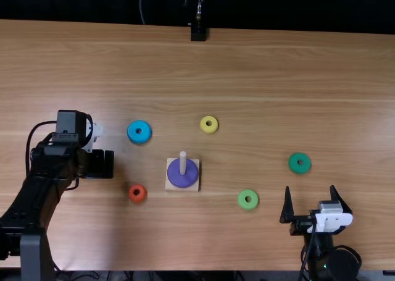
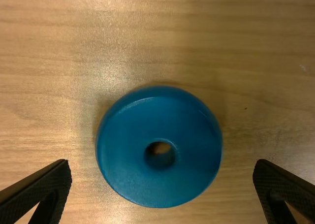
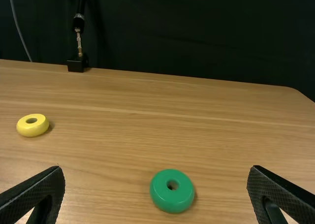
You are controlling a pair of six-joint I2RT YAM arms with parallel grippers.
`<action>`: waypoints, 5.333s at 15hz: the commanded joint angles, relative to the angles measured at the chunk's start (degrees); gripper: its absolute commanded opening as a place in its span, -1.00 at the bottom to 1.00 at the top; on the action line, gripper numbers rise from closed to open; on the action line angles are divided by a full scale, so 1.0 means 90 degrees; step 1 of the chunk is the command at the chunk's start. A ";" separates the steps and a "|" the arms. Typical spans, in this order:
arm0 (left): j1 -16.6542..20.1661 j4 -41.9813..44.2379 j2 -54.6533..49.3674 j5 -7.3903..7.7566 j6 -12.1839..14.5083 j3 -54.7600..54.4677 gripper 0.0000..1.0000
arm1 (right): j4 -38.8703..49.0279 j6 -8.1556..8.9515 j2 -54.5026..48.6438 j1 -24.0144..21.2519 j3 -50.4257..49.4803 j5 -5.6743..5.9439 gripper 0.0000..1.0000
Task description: Build the Hanoi tower: stack the rings onto the peg from bottom to top in this color order: purple, dark blue, light blue, dark green, light green, yellow, orange.
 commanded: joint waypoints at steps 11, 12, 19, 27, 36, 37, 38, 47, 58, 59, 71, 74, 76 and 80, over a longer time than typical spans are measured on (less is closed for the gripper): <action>-0.0043 0.0039 0.0533 0.0001 0.0071 0.0345 1.00 | -0.0088 -0.0021 -0.0081 -0.0012 -0.0103 0.0086 1.00; -0.0053 0.0039 0.0572 0.0001 0.0094 0.0413 1.00 | -0.0088 -0.0009 -0.0081 -0.0012 -0.0103 0.0074 1.00; -0.0014 0.0039 0.0777 0.0001 0.0094 0.0442 1.00 | -0.0088 -0.0009 -0.0081 -0.0012 -0.0093 0.0074 1.00; -0.0004 -0.0032 0.0758 -0.0034 0.0036 0.0540 -0.46 | -0.0088 -0.0009 -0.0081 -0.0012 -0.0103 0.0086 1.00; -0.0229 -0.0817 0.0211 -0.0479 0.0036 0.1233 -1.00 | -0.0088 -0.0009 -0.0081 -0.0012 -0.0103 0.0074 1.00; -0.0346 -0.1180 0.0133 -0.0479 0.0001 0.1419 -1.00 | -0.0088 -0.0009 -0.0081 -0.0012 -0.0103 0.0074 1.00; -0.0404 -0.1567 -0.0014 -0.0479 -0.0023 0.1614 -1.00 | -0.0088 -0.0009 -0.0081 -0.0012 -0.0103 0.0086 1.00; -0.1869 -0.3559 -0.0600 0.0576 -0.1230 0.3225 -1.00 | -0.0088 -0.0009 -0.0081 -0.0012 -0.0103 0.0074 1.00; -0.2943 -0.4614 0.0192 0.0341 -0.1827 0.5100 -1.00 | -0.0088 -0.0009 -0.0081 -0.0012 -0.0103 0.0074 1.00; -0.3041 -0.4614 0.0328 0.0341 -0.1839 0.5247 -1.00 | -0.0088 -0.0009 -0.0081 -0.0012 -0.0103 0.0074 1.00; -0.3783 -0.4614 0.1090 0.0154 -0.1921 0.5931 -1.00 | -0.0088 -0.0009 -0.0081 -0.0012 -0.0103 0.0074 1.00; -0.3891 -0.4567 0.1168 0.0142 -0.2109 0.5940 -1.00 | -0.0088 -0.0009 -0.0081 -0.0022 -0.0103 0.0074 1.00; -0.3998 -0.4543 0.1256 0.0154 -0.2109 0.5931 -1.00 | -0.0088 -0.0021 -0.0081 -0.0022 -0.0103 0.0086 1.00; -0.4018 -0.4520 0.1324 0.0154 -0.2109 0.5989 -1.00 | -0.0088 -0.0009 -0.0081 -0.0012 -0.0103 0.0086 1.00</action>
